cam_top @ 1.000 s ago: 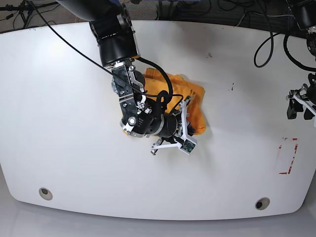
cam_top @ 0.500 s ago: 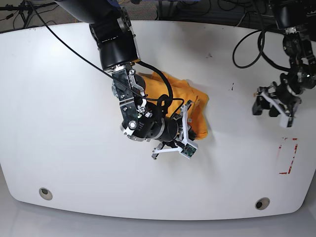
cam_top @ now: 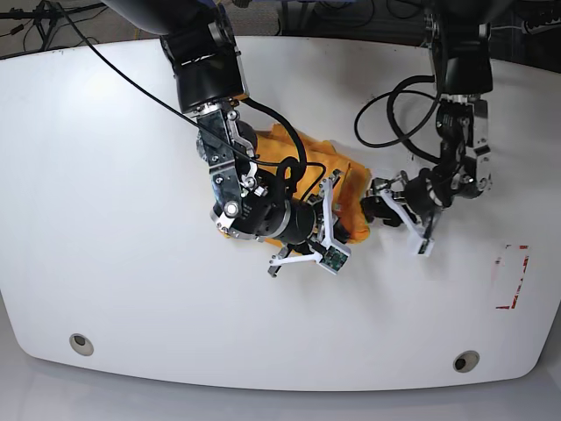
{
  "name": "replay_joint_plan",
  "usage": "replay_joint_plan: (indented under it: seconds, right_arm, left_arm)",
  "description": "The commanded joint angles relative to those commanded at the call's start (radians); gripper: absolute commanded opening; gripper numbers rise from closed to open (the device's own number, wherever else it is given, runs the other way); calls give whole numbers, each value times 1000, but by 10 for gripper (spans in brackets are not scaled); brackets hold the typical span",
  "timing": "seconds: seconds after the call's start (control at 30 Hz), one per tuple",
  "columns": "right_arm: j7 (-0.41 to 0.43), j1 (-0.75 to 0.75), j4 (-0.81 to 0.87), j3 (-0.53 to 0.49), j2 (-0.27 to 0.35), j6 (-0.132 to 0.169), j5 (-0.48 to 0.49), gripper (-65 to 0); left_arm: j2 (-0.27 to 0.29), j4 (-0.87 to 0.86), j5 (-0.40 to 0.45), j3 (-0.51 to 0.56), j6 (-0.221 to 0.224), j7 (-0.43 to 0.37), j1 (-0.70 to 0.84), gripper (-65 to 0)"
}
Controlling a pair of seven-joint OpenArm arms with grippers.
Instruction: Fold the T-shirt properly
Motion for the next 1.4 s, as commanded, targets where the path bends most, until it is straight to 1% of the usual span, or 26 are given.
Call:
replay_joint_plan:
  seconds: [0.13,0.23,0.33,0.47,0.57,0.6,0.63,0.67,0.7,0.77,0.83,0.9,0.97,1.07,1.2,1.27,1.4]
  right_arm:
    - [-8,-5,20,2,0,0,0,-650]
    - [-12,-9,25,2,0,0,0,-650]
    - [-12,-9,26,2,0,0,0,-650]
    - [-11,-9,26,5,0,0,-2,-650]
    - [-11,-9,26,38,0,0,0,-650]
    - [-11,-9,26,46,0,0,0,-650]
    - [-11,-9,26,51,0,0,0,-650]
    - [-11,-8,26,58,0,0,0,-650]
    - [-11,-8,26,60,0,0,0,-650]
    - [-11,-6,26,69,0,0,0,-650]
    - [-11,-6,26,75,0,0,0,-650]
    - [-11,-6,26,78,0,0,0,-650]
    - [-11,-6,26,78,2,0,0,-650]
    - [-11,-6,26,78,2,0,0,-650]
    - [-11,-9,26,77,2,0,0,-650]
    - [-12,-11,28,75,2,0,0,-650]
    - [-12,-9,28,75,2,0,0,-650]
  left_arm:
    - [44,-12,89,26,0,-35,-12,-271]
    - [68,-14,137,44,0,-43,-12,-271]
    - [83,-14,152,54,-2,-41,-11,-271]
    - [83,-14,149,91,-2,-41,0,-271]
    - [83,-9,149,114,-5,-41,18,-275]
    - [83,-9,149,117,-5,-41,20,-285]
    - [83,-8,149,118,-5,-41,28,-310]
    - [83,-8,149,118,-5,-41,38,-360]
    - [83,-8,149,118,-5,-41,40,-386]
    - [81,-8,147,114,-5,-44,49,-507]
    - [81,-8,147,114,-5,-46,49,-574]
    - [80,-3,147,112,-6,-46,49,-594]
    - [71,26,146,101,-6,-46,52,-594]
    - [60,74,132,58,-11,-46,71,-596]
    - [54,86,77,41,-69,-37,77,-594]
    - [52,86,61,40,-83,-17,77,-594]
    - [52,86,54,40,-86,21,77,-594]
